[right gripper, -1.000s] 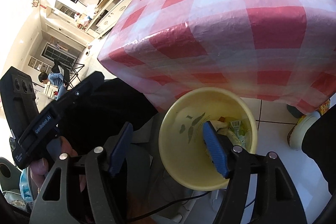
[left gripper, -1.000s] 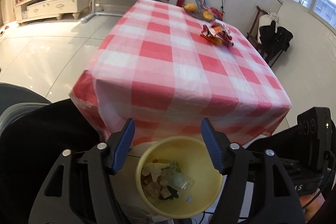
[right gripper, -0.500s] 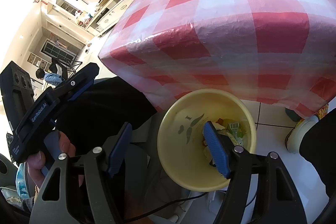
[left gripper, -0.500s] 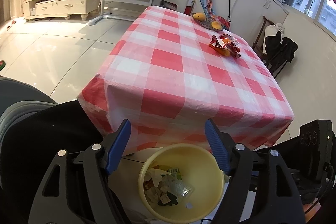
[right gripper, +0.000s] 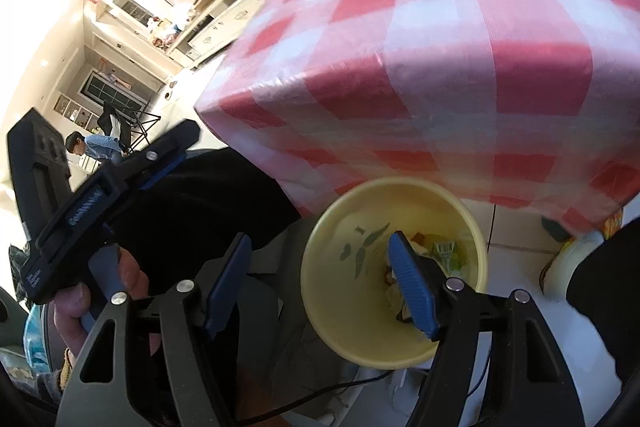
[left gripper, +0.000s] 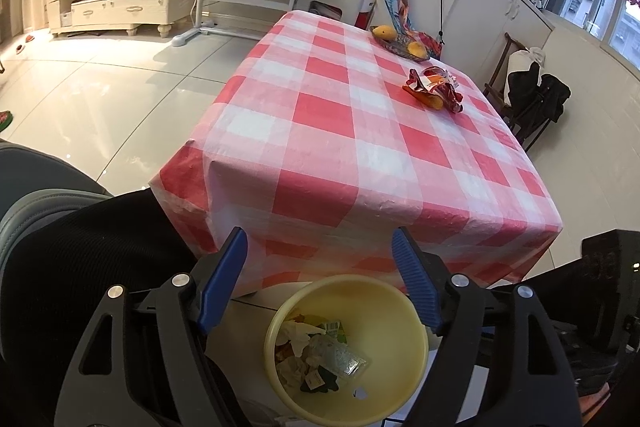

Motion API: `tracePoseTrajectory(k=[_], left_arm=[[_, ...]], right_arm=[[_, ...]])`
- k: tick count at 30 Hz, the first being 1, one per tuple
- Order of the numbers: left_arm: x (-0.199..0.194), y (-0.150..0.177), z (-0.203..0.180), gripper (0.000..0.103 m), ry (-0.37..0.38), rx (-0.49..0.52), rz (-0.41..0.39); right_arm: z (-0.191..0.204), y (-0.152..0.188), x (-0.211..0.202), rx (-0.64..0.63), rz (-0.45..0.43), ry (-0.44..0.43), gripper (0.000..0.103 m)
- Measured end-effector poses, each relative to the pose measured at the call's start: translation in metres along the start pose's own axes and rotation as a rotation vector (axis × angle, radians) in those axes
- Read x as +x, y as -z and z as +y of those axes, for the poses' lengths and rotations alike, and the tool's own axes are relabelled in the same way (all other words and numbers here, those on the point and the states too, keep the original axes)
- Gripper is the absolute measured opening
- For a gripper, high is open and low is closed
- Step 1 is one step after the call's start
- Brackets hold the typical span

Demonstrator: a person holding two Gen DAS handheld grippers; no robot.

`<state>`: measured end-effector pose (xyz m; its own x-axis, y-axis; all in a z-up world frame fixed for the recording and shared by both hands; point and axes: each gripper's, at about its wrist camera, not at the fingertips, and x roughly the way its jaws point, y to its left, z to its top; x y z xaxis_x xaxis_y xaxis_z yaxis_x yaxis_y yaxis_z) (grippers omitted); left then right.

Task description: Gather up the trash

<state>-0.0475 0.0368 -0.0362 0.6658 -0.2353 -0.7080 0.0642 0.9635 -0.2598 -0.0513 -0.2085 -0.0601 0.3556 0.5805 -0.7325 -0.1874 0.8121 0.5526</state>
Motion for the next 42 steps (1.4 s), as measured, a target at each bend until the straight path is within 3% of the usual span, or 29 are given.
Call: tracePoseTrajectory(k=[6,12,16,21,24,26,27,33,36,37,38,39,42], left_arm=[[-0.002,-0.001,0.005,0.072,0.008,-0.025,-0.010],[-0.001,-0.001,0.010,0.072,0.018,-0.051,-0.008],[0.001,-0.002,0.011,0.073,0.019,-0.062,0.000],[0.006,-0.002,0.014,0.073,0.020,-0.075,0.016],[0.009,-0.003,0.016,0.073,0.023,-0.088,0.022],[0.011,-0.003,0.017,0.073,0.024,-0.096,0.026],[0.012,-0.003,0.018,0.073,0.026,-0.101,0.028],[0.016,-0.005,0.021,0.074,0.034,-0.122,0.041],[0.018,-0.004,0.021,0.074,0.034,-0.124,0.050],[0.018,-0.004,0.020,0.074,0.034,-0.123,0.052],[0.019,-0.003,0.020,0.074,0.033,-0.121,0.055],[0.021,-0.003,0.019,0.074,0.031,-0.120,0.060],[0.023,-0.003,0.018,0.074,0.028,-0.114,0.069]], right_arm=[[0.023,-0.017,-0.036,-0.106,-0.165,0.017,0.069],[0.028,-0.074,-0.067,-0.170,-0.295,0.148,0.078],[0.021,-0.120,-0.054,-0.196,-0.300,0.238,0.078],[0.018,-0.174,-0.009,-0.232,-0.252,0.369,0.080],[0.003,-0.203,0.014,-0.194,-0.226,0.411,0.079],[-0.010,-0.219,0.026,-0.164,-0.199,0.411,0.039],[-0.019,-0.227,0.032,-0.134,-0.166,0.388,0.002],[-0.041,-0.232,-0.004,0.000,-0.244,0.227,0.000],[-0.046,-0.235,-0.015,0.008,-0.253,0.219,0.001],[-0.047,-0.237,-0.015,0.014,-0.242,0.216,0.012],[-0.051,-0.241,-0.013,0.041,-0.222,0.203,0.039],[-0.052,-0.244,-0.011,0.055,-0.212,0.206,0.093],[-0.058,-0.259,0.001,0.051,-0.220,0.298,0.095]])
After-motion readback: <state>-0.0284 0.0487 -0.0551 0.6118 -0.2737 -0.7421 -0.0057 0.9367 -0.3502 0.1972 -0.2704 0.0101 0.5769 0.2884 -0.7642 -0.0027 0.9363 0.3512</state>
